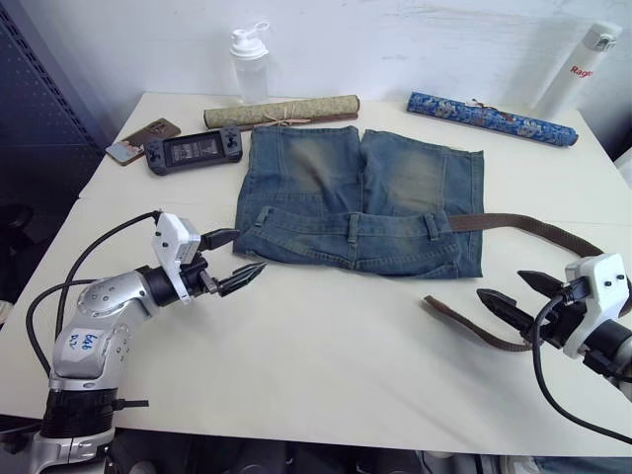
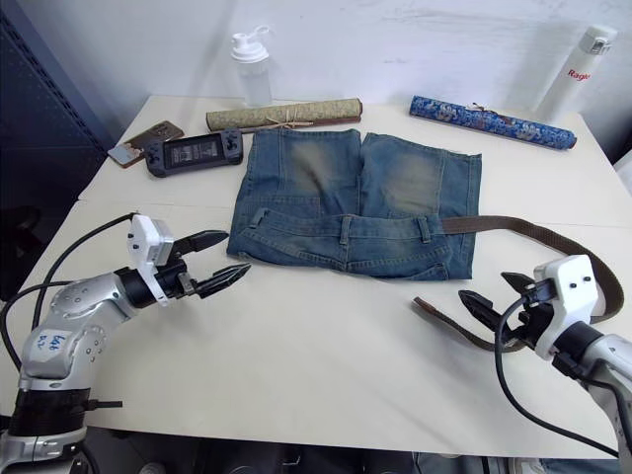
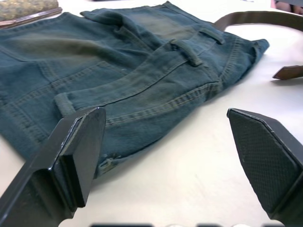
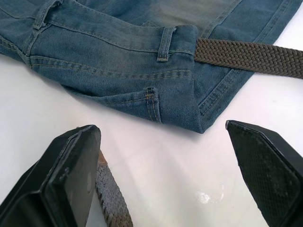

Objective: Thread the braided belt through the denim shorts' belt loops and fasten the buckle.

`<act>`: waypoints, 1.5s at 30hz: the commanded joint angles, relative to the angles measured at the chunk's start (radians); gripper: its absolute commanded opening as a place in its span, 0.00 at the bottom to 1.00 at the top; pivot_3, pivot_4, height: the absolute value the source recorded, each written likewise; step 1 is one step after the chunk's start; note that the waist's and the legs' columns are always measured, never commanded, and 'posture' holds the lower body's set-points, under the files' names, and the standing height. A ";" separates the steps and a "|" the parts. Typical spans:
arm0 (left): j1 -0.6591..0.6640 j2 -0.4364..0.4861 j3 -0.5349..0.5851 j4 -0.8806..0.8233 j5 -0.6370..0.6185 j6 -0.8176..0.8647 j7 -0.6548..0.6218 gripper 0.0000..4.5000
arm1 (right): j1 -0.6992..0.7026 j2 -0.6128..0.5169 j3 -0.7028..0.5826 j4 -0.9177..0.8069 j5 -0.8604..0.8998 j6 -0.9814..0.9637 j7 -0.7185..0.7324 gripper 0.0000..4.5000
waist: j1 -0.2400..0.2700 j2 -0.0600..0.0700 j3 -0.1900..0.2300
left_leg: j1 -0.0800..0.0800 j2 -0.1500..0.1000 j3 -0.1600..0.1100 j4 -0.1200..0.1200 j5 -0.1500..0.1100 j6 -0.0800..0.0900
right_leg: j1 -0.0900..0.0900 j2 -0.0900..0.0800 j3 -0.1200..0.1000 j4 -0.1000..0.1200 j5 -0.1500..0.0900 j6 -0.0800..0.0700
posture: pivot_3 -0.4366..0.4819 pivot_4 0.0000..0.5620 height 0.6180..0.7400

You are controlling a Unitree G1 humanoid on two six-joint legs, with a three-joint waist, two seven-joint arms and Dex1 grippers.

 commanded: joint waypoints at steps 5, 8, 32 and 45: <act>0.071 0.078 -0.100 -0.114 0.011 -0.069 -0.171 0.99 | 0.024 -0.125 0.042 -0.014 -0.041 0.000 0.099 1.00 | -0.004 0.000 0.000 | 0.000 0.000 0.001 0.000 -0.001 0.000 | 0.000 0.000 0.001 0.000 0.000 0.000 | 0.48 0.27 0.82; 0.066 0.077 -0.110 -0.120 0.003 -0.066 -0.180 0.99 | 0.028 -0.207 0.094 0.003 -0.098 -0.008 0.140 1.00 | -0.004 0.001 0.000 | 0.000 0.000 0.002 0.000 -0.002 0.001 | -0.001 0.000 0.002 -0.002 0.000 0.000 | 0.48 0.27 0.82; 0.084 0.077 -0.114 -0.184 -0.004 -0.041 -0.161 1.00 | -0.060 -0.314 0.361 0.175 -0.300 -0.016 0.231 0.05 | -0.002 0.000 0.001 | 0.000 0.002 0.003 0.007 -0.005 0.002 | 0.001 0.000 0.003 -0.002 0.000 0.000 | 0.48 0.27 0.82; -0.018 0.047 -0.141 -0.164 -0.102 0.050 -0.194 1.00 | -0.122 -0.359 0.297 -0.084 -0.038 0.041 0.447 0.01 | -0.002 0.002 0.003 | -0.001 0.005 0.004 0.012 -0.010 0.002 | 0.001 0.002 0.004 -0.002 0.000 0.000 | 0.48 0.27 0.82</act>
